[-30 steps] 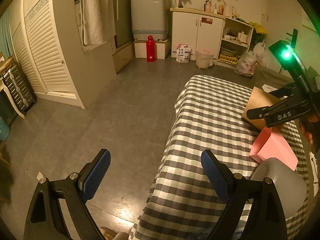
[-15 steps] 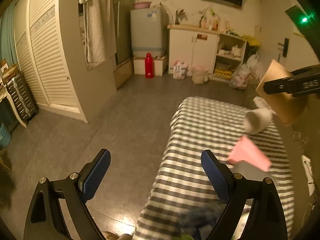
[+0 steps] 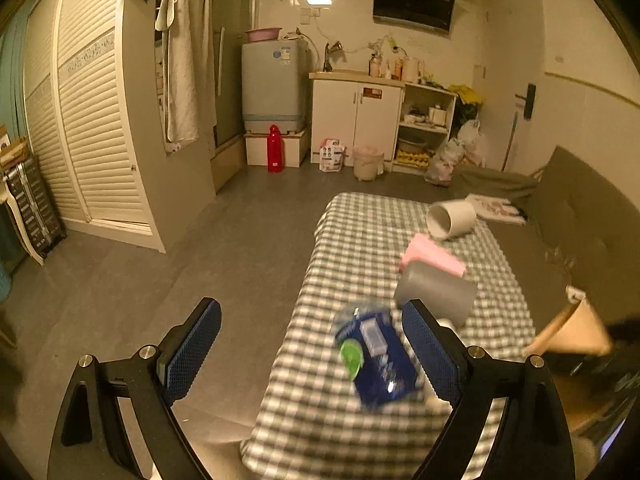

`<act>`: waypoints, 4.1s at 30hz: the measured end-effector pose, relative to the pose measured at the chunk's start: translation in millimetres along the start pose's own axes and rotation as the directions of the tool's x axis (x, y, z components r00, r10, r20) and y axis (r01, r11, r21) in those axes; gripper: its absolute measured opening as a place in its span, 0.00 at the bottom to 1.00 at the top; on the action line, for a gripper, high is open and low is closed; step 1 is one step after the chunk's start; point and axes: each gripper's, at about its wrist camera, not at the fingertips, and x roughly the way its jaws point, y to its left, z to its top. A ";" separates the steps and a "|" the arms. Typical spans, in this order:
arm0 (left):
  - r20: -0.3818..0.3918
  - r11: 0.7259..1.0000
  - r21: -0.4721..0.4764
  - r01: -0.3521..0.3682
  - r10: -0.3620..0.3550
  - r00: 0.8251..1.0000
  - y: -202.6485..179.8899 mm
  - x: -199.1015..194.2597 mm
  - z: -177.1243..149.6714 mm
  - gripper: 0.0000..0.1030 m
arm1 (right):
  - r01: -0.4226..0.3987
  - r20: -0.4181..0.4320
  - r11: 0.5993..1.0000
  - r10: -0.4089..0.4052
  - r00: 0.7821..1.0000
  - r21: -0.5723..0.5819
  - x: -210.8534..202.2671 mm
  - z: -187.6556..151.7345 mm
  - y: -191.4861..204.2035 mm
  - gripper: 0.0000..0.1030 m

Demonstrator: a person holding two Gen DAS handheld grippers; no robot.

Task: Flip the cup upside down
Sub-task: 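Lift the tan cup with the right gripper and carry it toward the table edge, then rotate the held tan cup with the right gripper so its rim faces down, then lower the tan cup onto the table and open the right gripper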

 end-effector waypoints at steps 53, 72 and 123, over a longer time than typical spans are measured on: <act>-0.594 0.957 0.051 0.284 -0.200 0.779 -188.2 83.6 -63.9 0.92 | 0.003 0.099 0.980 -0.023 0.995 0.200 36.1 -73.8 -166.8 0.94; -0.638 0.928 0.042 0.371 -0.261 0.724 -195.7 77.8 -62.4 0.81 | 0.022 0.117 0.974 -0.050 0.992 0.225 26.6 -81.9 -162.1 0.94; -0.133 0.877 0.393 0.277 -0.243 0.961 -224.1 45.5 -73.6 0.80 | 0.085 0.140 0.962 -0.125 0.982 0.260 4.4 -93.1 -172.6 0.94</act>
